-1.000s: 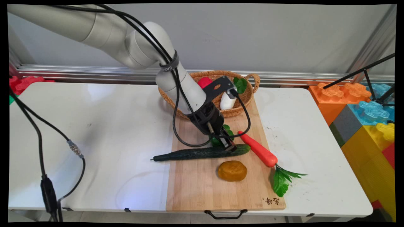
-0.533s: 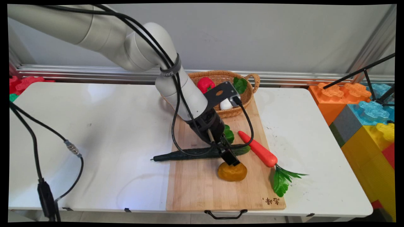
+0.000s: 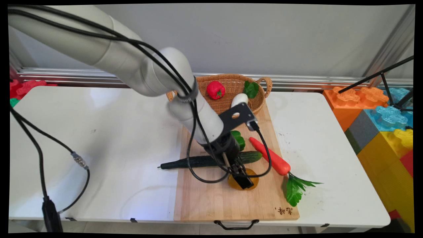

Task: Pick up the potato from the cutting board, then place the picked object in the vegetable basket

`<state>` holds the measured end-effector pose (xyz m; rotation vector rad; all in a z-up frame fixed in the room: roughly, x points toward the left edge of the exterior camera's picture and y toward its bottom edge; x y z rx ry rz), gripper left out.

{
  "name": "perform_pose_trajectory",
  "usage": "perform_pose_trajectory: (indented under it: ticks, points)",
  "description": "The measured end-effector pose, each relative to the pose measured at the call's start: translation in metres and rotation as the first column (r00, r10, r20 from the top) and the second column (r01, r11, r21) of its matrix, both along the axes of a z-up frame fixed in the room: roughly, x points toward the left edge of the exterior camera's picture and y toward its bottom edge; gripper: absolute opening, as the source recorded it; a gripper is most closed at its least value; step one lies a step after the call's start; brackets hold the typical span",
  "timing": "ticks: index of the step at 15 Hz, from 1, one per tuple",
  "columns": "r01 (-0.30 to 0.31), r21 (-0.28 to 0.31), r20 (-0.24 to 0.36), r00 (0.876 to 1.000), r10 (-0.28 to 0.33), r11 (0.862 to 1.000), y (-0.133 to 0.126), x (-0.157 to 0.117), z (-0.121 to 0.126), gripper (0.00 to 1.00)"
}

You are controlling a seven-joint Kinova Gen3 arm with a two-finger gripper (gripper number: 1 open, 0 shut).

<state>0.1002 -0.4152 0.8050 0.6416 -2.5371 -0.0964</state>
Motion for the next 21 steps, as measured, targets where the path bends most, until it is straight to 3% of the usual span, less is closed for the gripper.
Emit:
perform_pose_trajectory:
  ticks: [4,5,12,18,21]
  points:
    - [0.003,-0.017,0.002,1.000,-0.003,1.000,0.003,-0.011,-0.012,1.00]
    - [0.006,-0.022,0.006,1.000,-0.006,1.000,0.004,-0.012,-0.015,0.00]
    - [0.028,-0.039,0.025,0.999,-0.027,0.999,0.006,-0.007,-0.008,0.00]
    - [-0.003,-0.069,-0.012,1.000,0.002,0.998,-0.002,0.004,0.046,0.00]
    - [-0.045,-0.110,-0.039,0.998,0.041,0.993,-0.018,0.009,0.083,0.00]
